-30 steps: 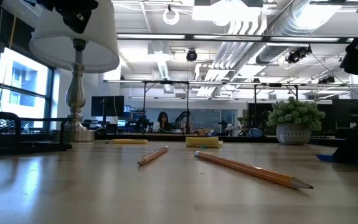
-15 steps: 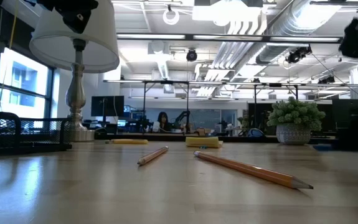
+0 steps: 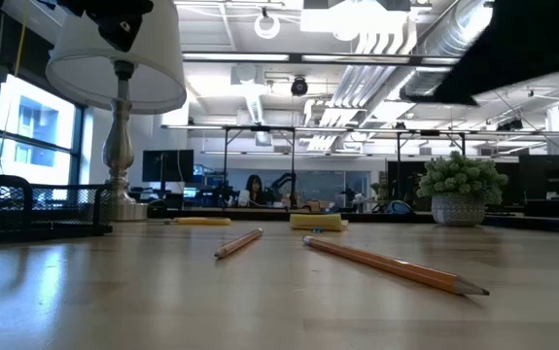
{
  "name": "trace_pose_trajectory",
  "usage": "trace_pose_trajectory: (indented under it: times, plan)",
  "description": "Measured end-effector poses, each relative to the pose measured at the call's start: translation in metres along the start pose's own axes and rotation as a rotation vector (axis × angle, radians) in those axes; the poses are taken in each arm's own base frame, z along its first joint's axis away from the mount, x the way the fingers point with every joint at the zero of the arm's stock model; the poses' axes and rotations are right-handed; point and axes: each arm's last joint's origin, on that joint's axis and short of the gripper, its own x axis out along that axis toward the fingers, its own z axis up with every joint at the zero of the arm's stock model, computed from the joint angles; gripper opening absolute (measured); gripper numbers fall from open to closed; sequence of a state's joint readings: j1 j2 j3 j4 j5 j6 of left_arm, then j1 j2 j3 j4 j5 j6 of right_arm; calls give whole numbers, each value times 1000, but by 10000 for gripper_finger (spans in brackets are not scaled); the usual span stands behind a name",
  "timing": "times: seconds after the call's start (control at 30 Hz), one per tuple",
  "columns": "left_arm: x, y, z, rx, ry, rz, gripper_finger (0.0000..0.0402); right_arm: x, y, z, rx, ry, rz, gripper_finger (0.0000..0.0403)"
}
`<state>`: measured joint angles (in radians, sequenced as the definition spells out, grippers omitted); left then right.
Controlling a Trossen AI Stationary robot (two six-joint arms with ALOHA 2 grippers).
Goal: Pick and place office supplies into organizer
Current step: Put the blue eraser into the black desk organizer
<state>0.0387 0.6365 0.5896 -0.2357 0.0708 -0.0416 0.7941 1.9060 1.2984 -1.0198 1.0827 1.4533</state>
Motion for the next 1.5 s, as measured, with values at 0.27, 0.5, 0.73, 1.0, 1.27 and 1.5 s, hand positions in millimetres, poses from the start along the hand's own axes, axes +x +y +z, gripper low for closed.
trace_pose_trajectory:
  times: [0.27, 0.5, 0.73, 1.0, 1.27, 1.5]
  plan:
    - [15, 2, -3, 190, 39, 15, 92, 13, 13, 60, -90, -29, -19, 85]
    - [45, -5, -10, 359, -60, -17, 92, 31, 18, 113, -101, 78, 66, 85]
    - [66, -33, -18, 571, -88, -1, 92, 53, 28, 151, -43, 189, 360, 84]
    - [80, -62, -30, 856, -26, 151, 92, 72, 23, 178, -1, 256, 573, 84]
    - [83, -79, -36, 1087, -31, 104, 92, 77, 20, 192, -5, 220, 688, 84]
    - [90, -81, -41, 1114, -16, 96, 92, 87, 15, 198, -3, 197, 699, 84]
